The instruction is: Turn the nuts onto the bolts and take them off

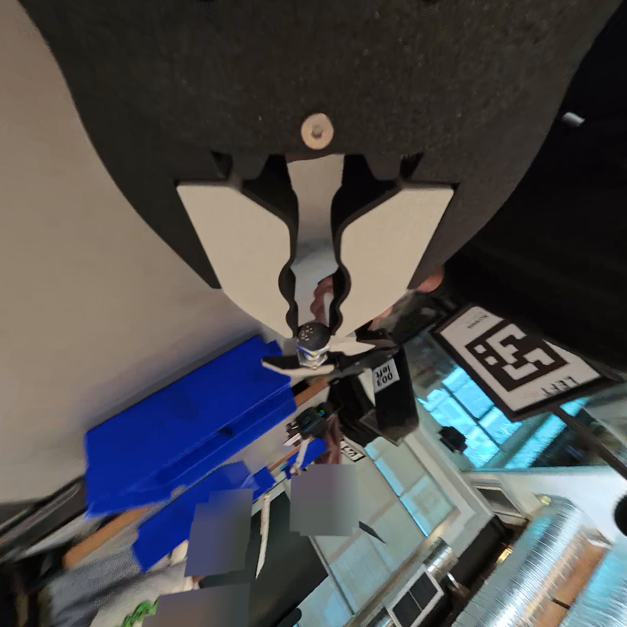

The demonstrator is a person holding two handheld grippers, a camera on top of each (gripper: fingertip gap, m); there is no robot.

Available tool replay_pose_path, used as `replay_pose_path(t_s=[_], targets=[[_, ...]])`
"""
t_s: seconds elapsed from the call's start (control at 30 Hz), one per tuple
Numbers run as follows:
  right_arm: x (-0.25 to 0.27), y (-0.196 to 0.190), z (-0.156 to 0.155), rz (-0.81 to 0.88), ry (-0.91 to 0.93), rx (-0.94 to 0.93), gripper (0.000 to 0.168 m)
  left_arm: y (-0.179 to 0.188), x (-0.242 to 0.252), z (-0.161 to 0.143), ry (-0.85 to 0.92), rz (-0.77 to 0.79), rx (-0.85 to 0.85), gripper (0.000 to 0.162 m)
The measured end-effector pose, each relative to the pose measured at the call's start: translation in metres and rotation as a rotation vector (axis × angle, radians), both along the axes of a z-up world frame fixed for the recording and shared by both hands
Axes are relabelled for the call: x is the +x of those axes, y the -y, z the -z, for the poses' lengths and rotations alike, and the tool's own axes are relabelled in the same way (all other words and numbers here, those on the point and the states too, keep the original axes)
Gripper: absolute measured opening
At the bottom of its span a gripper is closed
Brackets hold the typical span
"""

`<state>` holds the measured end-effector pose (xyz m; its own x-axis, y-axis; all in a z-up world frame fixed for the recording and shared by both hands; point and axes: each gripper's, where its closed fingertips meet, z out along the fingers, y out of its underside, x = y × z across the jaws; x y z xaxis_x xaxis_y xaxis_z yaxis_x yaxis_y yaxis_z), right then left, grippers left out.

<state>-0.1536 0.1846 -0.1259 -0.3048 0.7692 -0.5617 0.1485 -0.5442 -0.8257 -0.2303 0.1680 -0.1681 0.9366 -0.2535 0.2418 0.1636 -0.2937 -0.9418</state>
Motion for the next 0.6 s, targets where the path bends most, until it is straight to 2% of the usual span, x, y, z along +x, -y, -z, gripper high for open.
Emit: replay_pose_path(t_s=[0.1, 0.17, 0.23, 0.3, 0.37, 0.47, 0.6], targets=[[0.035, -0.023, -0.036, 0.164, -0.016, 0.14, 0.017, 0.012, -0.008, 0.002, 0.082, -0.043, 0.068, 0.056], [0.077, -0.055, -0.06, 0.319, -0.018, 0.16, 0.017, 0.018, -0.014, -0.003, -0.02, -0.049, 0.113, 0.053], [0.13, -0.105, -0.058, 0.529, 0.101, 0.161, 0.017, 0.017, -0.024, -0.005, -0.148, -0.084, 0.137, 0.053], [0.18, -0.152, -0.027, 0.647, 0.364, 0.124, 0.017, 0.017, -0.022, -0.005, -0.185, -0.063, 0.144, 0.052], [0.219, -0.179, 0.011, 0.67, 0.623, 0.049, 0.017, 0.018, -0.016, -0.005, -0.174, -0.045, 0.146, 0.051], [0.237, -0.187, 0.06, 0.546, 0.92, -0.028, 0.017, 0.016, -0.003, 0.003, -0.177, 0.001, 0.115, 0.051], [0.234, -0.184, 0.103, 0.352, 1.195, -0.03, 0.017, 0.015, -0.001, 0.006, -0.203, 0.009, 0.11, 0.05]])
